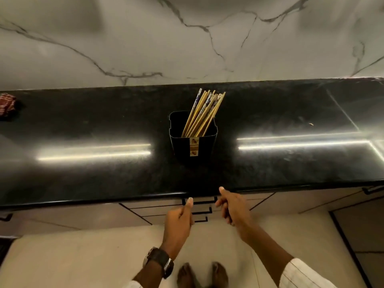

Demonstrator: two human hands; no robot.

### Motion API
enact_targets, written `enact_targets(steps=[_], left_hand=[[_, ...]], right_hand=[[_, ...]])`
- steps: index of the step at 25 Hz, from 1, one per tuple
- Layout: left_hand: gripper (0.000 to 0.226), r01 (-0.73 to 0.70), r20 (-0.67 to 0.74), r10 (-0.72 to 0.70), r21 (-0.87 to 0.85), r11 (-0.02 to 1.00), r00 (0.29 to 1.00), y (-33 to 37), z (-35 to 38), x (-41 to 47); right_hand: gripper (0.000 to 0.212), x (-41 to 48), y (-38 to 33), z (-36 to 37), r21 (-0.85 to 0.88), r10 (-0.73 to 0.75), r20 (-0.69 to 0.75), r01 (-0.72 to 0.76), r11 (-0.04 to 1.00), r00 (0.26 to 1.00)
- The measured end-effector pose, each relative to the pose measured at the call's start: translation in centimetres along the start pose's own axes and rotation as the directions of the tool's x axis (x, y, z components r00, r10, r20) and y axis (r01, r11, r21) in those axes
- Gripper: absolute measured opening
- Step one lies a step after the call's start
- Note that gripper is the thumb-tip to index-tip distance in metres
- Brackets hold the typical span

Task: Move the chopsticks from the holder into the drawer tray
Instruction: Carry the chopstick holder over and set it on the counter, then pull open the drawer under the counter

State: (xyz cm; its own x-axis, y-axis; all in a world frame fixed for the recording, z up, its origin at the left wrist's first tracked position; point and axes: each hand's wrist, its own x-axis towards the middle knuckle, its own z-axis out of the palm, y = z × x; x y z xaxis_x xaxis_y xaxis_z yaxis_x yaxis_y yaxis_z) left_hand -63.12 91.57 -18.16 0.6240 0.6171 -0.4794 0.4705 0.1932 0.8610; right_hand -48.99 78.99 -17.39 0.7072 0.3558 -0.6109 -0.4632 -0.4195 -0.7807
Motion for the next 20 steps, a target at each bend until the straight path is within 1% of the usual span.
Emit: enact_targets(steps=[1, 2, 3, 4, 5, 7, 9, 11, 13, 17, 18, 20], left_hand=[[0.054, 0.118, 0.076, -0.124, 0.075, 0.99, 0.989, -1.3, 0.3, 0.0], [0.048, 0.233, 0.135, -0.252, 0.138, 0.963, 0.958, -2.2, 0.4, 0.3], [0.042, 0.33, 0.178, -0.355, 0.158, 0.931, 0.918, -2.8, 0.5, 0.6], [0.039, 0.407, 0.198, -0.427, 0.134, 0.903, 0.882, -3.2, 0.6, 1.1], [0.037, 0.468, 0.197, -0.472, 0.069, 0.881, 0.859, -3.4, 0.7, 1.6], [0.032, 0.547, 0.171, -0.523, -0.147, 0.824, 0.835, -3.8, 1.0, 3.0], [0.027, 0.551, 0.136, -0.543, -0.364, 0.751, 0.829, -4.0, 1.3, 4.6], [0.023, 0.518, 0.115, -0.537, -0.49, 0.701, 0.836, -4.5, 1.7, 6.2], [0.019, 0.502, 0.117, -0.539, -0.565, 0.655, 0.834, -4.7, 2.2, 7.2], [0.014, 0.459, 0.139, -0.522, -0.695, 0.554, 0.841, -5.4, 2.8, 8.7], [0.014, 0.443, 0.133, -0.519, -0.718, 0.537, 0.844, -5.5, 2.8, 9.3], [0.015, 0.437, 0.119, -0.535, -0.734, 0.52, 0.836, -5.6, 3.3, 10.4]], right_hand=[[0.044, 0.2, 1.6, -0.1, -0.042, 0.067, 0.002, -0.067, 0.997, 0.998], [0.036, 0.6, 2.9, -0.1, -0.064, 0.129, 0.002, -0.129, 0.99, 0.992], [0.03, 1.1, 3.9, -0.1, -0.057, 0.186, 0.011, -0.185, 0.981, 0.982], [0.027, 1.5, 4.5, 0.0, -0.021, 0.238, 0.035, -0.237, 0.971, 0.971], [0.024, 1.9, 4.8, 0.2, 0.037, 0.28, 0.068, -0.283, 0.958, 0.958], [0.019, 2.9, 5.3, 0.7, 0.192, 0.345, 0.106, -0.36, 0.913, 0.932], [0.019, 4.0, 5.5, 1.2, 0.383, 0.391, 0.123, -0.407, 0.829, 0.912], [0.02, 5.4, 5.8, 1.6, 0.532, 0.414, 0.128, -0.415, 0.738, 0.901], [0.022, 6.6, 6.0, 2.0, 0.6, 0.435, 0.122, -0.415, 0.684, 0.892], [0.015, 8.6, 6.0, 3.1, 0.646, 0.43, 0.122, -0.4, 0.65, 0.895], [0.02, 9.2, 5.9, 3.4, 0.676, 0.43, 0.114, -0.387, 0.627, 0.896], [0.029, 10.4, 5.8, 4.0, 0.757, 0.435, 0.128, -0.372, 0.538, 0.891]])
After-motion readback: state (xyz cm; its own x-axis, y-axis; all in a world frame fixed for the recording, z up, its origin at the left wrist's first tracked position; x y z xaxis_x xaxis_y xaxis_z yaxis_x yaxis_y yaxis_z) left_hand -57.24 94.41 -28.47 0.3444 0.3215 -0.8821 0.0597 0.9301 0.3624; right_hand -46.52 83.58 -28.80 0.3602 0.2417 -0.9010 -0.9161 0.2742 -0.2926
